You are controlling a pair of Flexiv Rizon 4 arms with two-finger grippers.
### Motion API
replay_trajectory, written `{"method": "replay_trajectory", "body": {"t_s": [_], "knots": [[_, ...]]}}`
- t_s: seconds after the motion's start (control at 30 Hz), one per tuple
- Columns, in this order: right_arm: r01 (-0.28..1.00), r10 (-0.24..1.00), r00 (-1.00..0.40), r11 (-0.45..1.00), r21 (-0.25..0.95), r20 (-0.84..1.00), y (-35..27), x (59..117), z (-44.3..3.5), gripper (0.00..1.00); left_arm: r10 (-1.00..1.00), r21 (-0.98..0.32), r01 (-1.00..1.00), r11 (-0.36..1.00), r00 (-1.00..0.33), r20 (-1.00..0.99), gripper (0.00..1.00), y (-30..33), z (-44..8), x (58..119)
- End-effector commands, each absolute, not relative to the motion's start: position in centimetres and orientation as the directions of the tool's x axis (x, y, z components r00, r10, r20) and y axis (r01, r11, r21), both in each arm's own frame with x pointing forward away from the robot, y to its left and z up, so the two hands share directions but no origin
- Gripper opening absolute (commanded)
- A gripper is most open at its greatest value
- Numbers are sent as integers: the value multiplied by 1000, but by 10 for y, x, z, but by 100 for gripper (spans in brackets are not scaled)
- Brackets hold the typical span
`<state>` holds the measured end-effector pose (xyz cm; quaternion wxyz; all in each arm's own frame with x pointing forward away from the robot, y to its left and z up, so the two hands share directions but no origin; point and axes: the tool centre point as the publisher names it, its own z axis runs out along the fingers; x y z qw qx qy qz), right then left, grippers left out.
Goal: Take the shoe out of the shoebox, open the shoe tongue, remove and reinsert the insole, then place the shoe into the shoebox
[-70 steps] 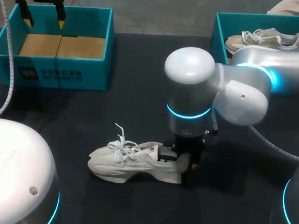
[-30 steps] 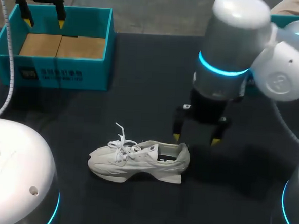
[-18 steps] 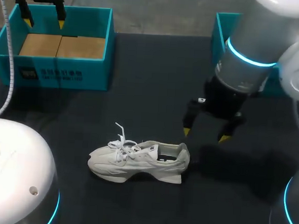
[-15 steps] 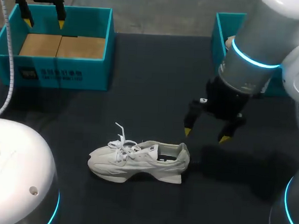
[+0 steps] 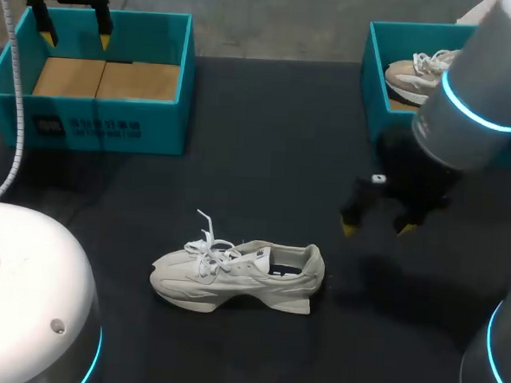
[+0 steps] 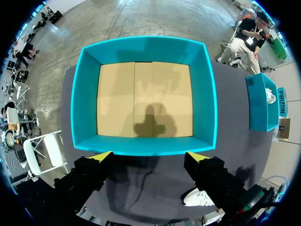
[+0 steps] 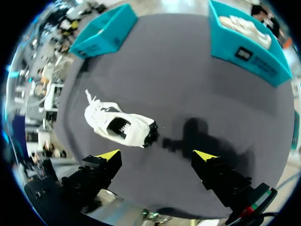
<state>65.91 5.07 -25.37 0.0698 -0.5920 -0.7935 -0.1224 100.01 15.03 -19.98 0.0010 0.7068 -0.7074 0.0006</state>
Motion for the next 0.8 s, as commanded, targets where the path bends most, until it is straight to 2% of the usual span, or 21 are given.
{"method": "replay_trajectory", "body": {"t_s": [0.03, 0.5, 0.6, 0.63, 0.73, 0.8], "knots": [[656, 481, -754, 588, 474, 447, 30, 642, -259, 100, -1000, 1, -1000, 1, -1, 1, 100, 150, -200, 1000], [656, 481, -754, 588, 474, 447, 30, 642, -259, 100, -1000, 1, -1000, 1, -1, 1, 100, 150, -200, 1000], [547, 324, -834, 590, 594, 446, 23, 645, -268, 100, -1000, 1, -1000, 1, -1, 1, 100, 150, -200, 1000], [481, 239, -871, 596, 643, 429, 21, 646, -271, 100, -1000, 1, -1000, 1, -1, 1, 100, 150, -200, 1000], [346, 97, -930, 556, 756, 354, 7, 646, -278, 100, -1000, 1, -1000, 1, -1, 1, 100, 150, -200, 1000], [336, 121, -938, 548, 766, 325, 1, 644, -280, 100, -1000, 1, -1000, 1, -1, 1, 100, 150, -200, 1000]]}}
